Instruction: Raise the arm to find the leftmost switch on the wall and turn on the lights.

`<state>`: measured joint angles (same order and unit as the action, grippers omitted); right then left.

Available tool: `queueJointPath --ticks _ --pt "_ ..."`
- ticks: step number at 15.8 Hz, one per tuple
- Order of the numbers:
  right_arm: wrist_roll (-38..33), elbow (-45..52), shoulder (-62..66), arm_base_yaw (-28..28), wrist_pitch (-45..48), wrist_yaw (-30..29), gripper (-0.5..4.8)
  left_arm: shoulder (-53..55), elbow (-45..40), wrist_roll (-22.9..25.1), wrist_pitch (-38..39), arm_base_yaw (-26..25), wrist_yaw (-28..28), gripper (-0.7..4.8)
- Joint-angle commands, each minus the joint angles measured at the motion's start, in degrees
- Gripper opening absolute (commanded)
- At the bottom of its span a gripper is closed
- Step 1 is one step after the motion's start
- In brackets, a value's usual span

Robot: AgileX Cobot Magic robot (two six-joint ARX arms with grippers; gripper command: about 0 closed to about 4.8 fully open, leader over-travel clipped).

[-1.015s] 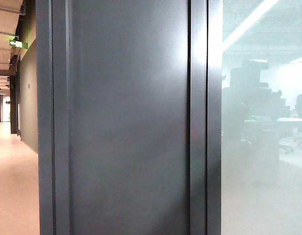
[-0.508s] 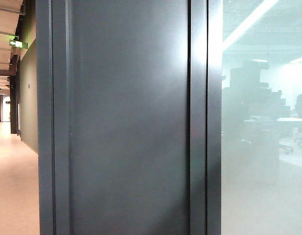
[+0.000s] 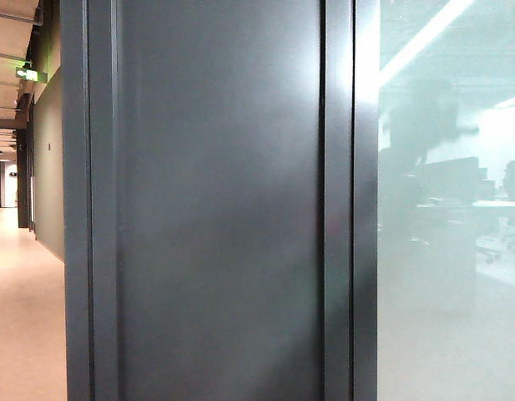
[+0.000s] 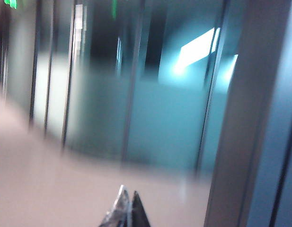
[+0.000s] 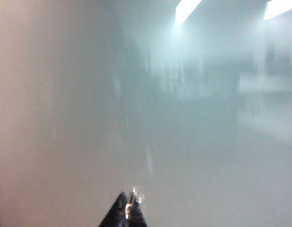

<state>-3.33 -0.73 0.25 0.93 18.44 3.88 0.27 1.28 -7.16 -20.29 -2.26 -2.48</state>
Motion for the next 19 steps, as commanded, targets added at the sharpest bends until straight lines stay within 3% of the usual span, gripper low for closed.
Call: queueJointPath --ticks 1,5,11,16,17,19 --pt "-1.81 -7.17 -0.13 0.0 4.48 2.38 -0.01 -0.04 6.71 -0.42 -3.67 0.02 -0.28 -0.06" --pt "-1.07 -16.28 2.95 -0.02 4.55 4.42 -0.01 3.8 16.31 -2.38 -3.67 0.02 -0.13 -0.06" --pt "-1.09 -46.36 31.61 -0.02 8.94 5.27 -0.01 34.82 50.01 -0.11 -7.23 0.02 -0.11 -0.06" --pt "-1.14 -69.31 49.62 0.0 8.28 4.68 -0.01 48.48 67.73 0.07 -7.17 0.02 -0.22 -0.06" --pt "-1.2 -72.0 51.28 0.0 7.06 1.62 -0.01 49.27 68.85 0.07 -7.1 0.02 -0.17 -0.06" --pt "-7.52 -76.85 53.57 0.02 2.16 -11.28 -0.01 49.24 69.07 0.07 -7.13 0.02 -0.13 -0.06"
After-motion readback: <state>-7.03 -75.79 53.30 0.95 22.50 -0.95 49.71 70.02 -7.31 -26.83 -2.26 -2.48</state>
